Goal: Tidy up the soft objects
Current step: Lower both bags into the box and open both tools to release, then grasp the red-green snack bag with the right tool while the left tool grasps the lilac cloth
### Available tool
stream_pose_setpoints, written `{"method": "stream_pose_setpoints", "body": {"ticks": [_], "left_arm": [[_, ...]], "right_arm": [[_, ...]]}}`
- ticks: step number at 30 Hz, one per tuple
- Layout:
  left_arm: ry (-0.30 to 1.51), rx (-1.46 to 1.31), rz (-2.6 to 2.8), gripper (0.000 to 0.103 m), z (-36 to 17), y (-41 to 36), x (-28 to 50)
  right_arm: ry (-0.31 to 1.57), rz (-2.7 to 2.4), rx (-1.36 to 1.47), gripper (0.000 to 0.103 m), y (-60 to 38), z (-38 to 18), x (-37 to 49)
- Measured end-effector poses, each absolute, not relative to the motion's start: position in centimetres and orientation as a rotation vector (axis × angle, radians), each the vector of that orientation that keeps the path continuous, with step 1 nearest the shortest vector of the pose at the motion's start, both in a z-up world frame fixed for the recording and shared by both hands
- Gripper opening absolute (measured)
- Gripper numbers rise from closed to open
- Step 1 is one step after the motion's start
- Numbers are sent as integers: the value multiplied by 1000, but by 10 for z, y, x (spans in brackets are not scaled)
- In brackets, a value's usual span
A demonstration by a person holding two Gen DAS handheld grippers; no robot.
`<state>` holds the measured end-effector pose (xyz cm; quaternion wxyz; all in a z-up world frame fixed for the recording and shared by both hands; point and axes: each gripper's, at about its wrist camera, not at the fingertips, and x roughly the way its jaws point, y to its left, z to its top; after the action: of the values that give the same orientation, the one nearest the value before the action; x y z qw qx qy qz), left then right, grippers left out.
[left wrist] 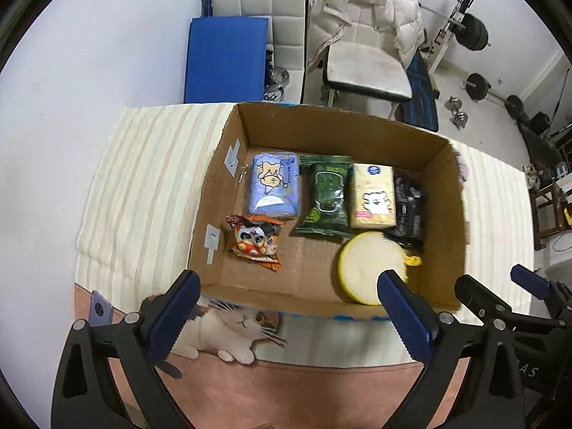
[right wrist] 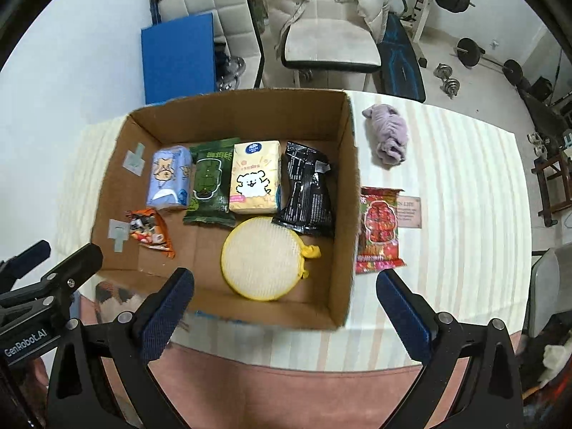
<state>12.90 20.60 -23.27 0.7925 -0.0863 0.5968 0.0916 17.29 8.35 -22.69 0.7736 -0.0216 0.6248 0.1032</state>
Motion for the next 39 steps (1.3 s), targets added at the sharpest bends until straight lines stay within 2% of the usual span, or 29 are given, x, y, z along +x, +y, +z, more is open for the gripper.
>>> {"method": "stream_pose_setpoints", "body": {"ticks": [9, 13, 16, 22, 26, 27, 29, 31, 35, 39], "left_arm": [[1228, -106, 237, 102, -211, 180, 140], [1248, -31, 280, 102, -230, 162, 167], [1307, 3, 279, 102, -258, 146, 193], [1381, 49, 261, 102, -290, 120, 221], [1397, 78, 252, 102, -298, 109, 229], [1400, 81, 251, 102, -300, 108, 231], [1408, 78, 246, 102, -303, 105, 234], [1413, 77, 246, 102, -304, 101, 237], [1409, 60, 237, 102, -300, 92, 244], [1396, 68, 201, 102, -293, 70, 258]], "right_arm": [[1309, 170, 94, 103, 23, -204, 177], [1344, 50, 191, 103, -32, -237, 213], [1423, 11, 259, 102, -59, -282, 239], [1576, 37, 279, 85, -64, -367, 262], [1628, 79, 294, 84, -56, -401, 262], [1631, 90, 320, 83, -57, -405, 261], [1647, 103, 353, 71, -61, -413, 262], [1672, 126, 368, 68, -63, -423, 261], [1659, 178, 343, 53, -59, -428, 259], [1646, 167, 282, 48, -58, -425, 256]]}}
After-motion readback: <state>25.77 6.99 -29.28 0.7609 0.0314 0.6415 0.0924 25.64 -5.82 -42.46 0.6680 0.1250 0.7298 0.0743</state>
